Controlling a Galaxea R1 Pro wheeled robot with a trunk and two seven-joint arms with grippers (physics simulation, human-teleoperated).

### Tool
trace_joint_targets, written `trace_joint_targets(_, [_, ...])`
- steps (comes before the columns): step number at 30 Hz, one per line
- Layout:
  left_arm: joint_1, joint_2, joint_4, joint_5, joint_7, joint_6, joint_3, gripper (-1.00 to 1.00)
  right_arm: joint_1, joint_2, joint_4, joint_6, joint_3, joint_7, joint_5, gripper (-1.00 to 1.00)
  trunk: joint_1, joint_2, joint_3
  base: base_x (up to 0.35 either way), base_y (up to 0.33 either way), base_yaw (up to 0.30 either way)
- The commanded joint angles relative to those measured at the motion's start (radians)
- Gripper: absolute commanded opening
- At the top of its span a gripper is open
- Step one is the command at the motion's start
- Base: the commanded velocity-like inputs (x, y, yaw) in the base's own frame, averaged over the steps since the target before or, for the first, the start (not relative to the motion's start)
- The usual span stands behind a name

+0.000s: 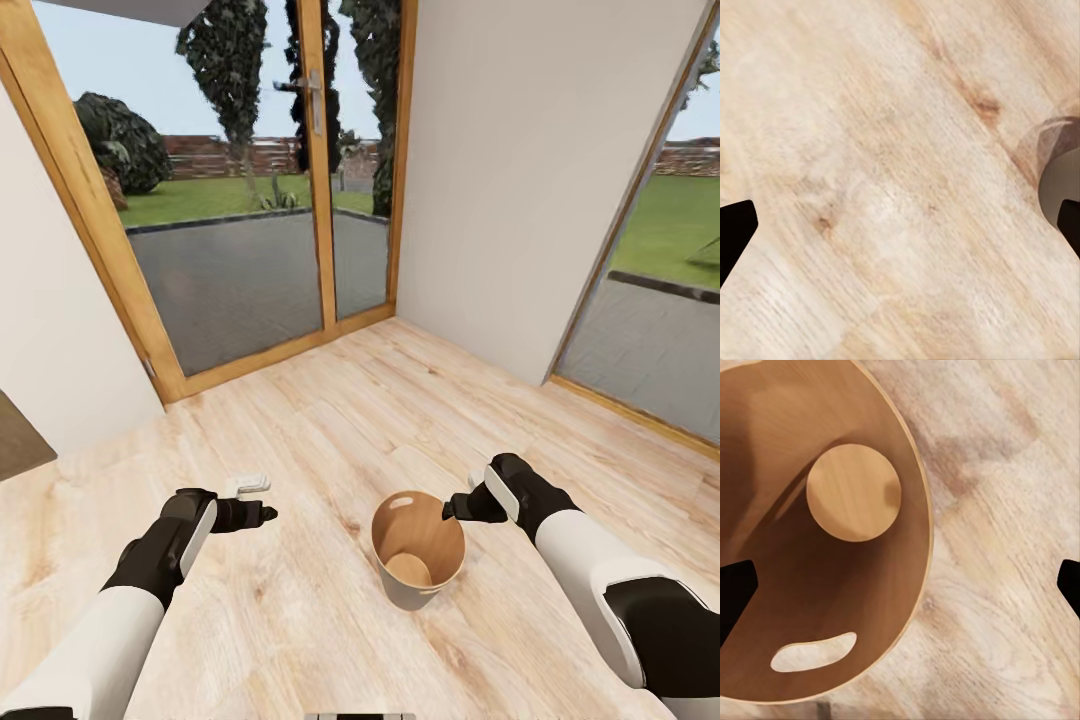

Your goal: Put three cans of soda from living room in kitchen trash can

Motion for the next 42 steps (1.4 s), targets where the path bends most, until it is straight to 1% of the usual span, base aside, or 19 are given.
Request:
trace_joint_targets(1, [0.000,0.000,0.000,0.000,0.000,0.000,0.000,1.00,0.000,0.000,0.000,0.000,0.000,0.000,0.000,1.00,0.000,0.000,-0.001,0.000,0.000,0.000])
trace_joint_targets(10, [0.000,0.000,0.000,0.000,0.000,0.000,0.000,1.00,0.000,-0.002,0.000,0.000,0.000,0.001,0.001,1.00,0.000,0.000,-0.002,0.000,0.000,0.000])
trace_joint_targets(17, [0.000,0.000,0.000,0.000,0.000,0.000,0.000,1.00,0.000,-0.003,0.000,-0.001,0.000,0.001,0.001,1.00,0.003,-0.002,-0.029,0.000,0.000,0.000])
trace_joint_targets(32, [0.000,0.000,0.000,0.000,-0.001,0.000,-0.001,1.00,0.000,-0.005,-0.002,-0.001,-0.001,0.002,0.001,1.00,0.003,-0.002,-0.029,0.000,0.000,0.000])
trace_joint_targets(39, [0.000,0.000,0.001,0.000,-0.001,0.000,-0.001,1.00,0.000,-0.011,-0.002,-0.002,-0.003,0.004,0.001,1.00,0.006,-0.003,-0.056,0.000,0.000,0.000])
trace_joint_targets(42, [0.000,-0.001,0.001,0.000,-0.002,0.000,-0.002,1.00,0.000,-0.013,-0.002,-0.002,-0.003,0.004,0.001,1.00,0.006,-0.003,-0.056,0.000,0.000,0.000])
